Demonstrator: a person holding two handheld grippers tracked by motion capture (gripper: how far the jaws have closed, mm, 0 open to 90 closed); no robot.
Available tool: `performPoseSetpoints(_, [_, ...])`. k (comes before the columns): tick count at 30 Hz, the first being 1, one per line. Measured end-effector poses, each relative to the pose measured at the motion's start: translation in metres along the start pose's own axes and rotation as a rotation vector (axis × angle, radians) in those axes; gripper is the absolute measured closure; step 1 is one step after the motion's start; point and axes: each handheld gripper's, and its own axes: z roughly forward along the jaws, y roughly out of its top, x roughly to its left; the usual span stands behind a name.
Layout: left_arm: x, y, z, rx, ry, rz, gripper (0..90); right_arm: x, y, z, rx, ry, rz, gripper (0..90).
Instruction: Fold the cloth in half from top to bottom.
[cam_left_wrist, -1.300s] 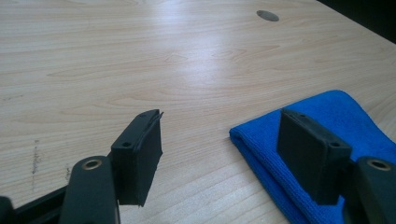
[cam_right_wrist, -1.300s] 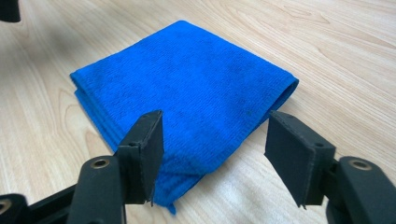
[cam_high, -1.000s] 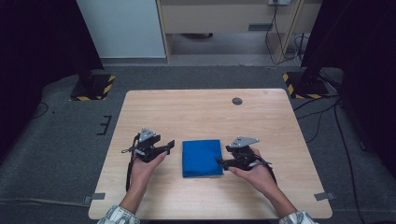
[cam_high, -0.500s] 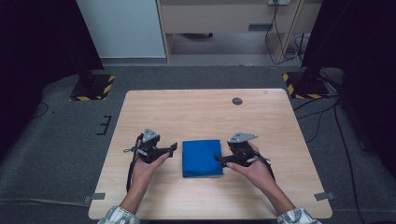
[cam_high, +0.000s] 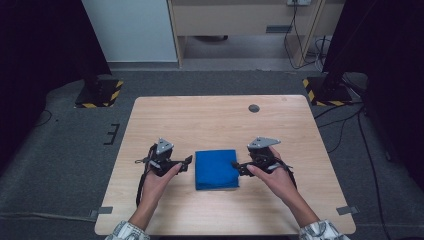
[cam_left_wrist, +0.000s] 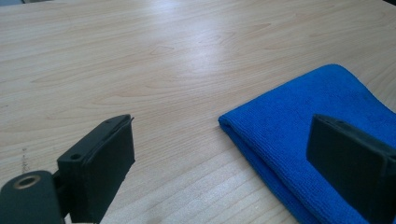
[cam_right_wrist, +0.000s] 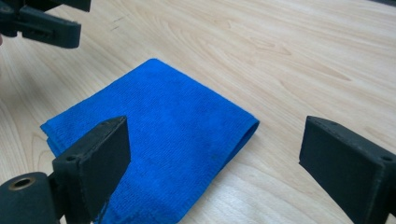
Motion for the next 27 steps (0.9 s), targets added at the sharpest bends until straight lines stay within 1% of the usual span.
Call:
performPoseSetpoints(3, [-0.001, 0.000, 0.000, 0.001, -0.002, 0.005, 7.0, -0.003, 0.001, -0.003, -0.008, -0.003, 0.002, 8.4])
performPoseSetpoints(5, [-0.001, 0.000, 0.000, 0.006, 0.004, 0.007, 7.0, -0.005, 0.002, -0.005, -0.010, -0.011, 0.008, 8.3])
performPoseSetpoints(8, [-0.001, 0.000, 0.000, 0.009, -0.001, 0.010, 7.0, -0.010, 0.002, -0.009, -0.015, -0.021, 0.021, 8.1])
performPoseSetpoints(12, [-0.002, 0.000, 0.001, 0.018, 0.003, 0.012, 7.0, -0.017, 0.000, -0.013, -0.018, -0.042, 0.029, 8.1])
performPoseSetpoints(14, [-0.003, 0.000, 0.001, 0.021, 0.000, 0.015, 7.0, -0.020, -0.001, -0.015, -0.013, -0.061, 0.030, 8.2])
performPoseSetpoints(21, [-0.005, -0.002, 0.002, 0.036, 0.000, 0.020, 7.0, -0.034, -0.009, -0.023, -0.010, -0.092, 0.046, 8.1])
performPoseSetpoints(25, [-0.004, -0.002, 0.001, 0.044, 0.003, 0.025, 7.0, -0.045, -0.016, -0.031, -0.015, -0.118, 0.071, 8.2])
performPoseSetpoints(27, [-0.003, -0.004, 0.000, 0.055, 0.007, 0.037, 7.0, -0.051, -0.020, -0.035, -0.016, -0.131, 0.083, 8.2])
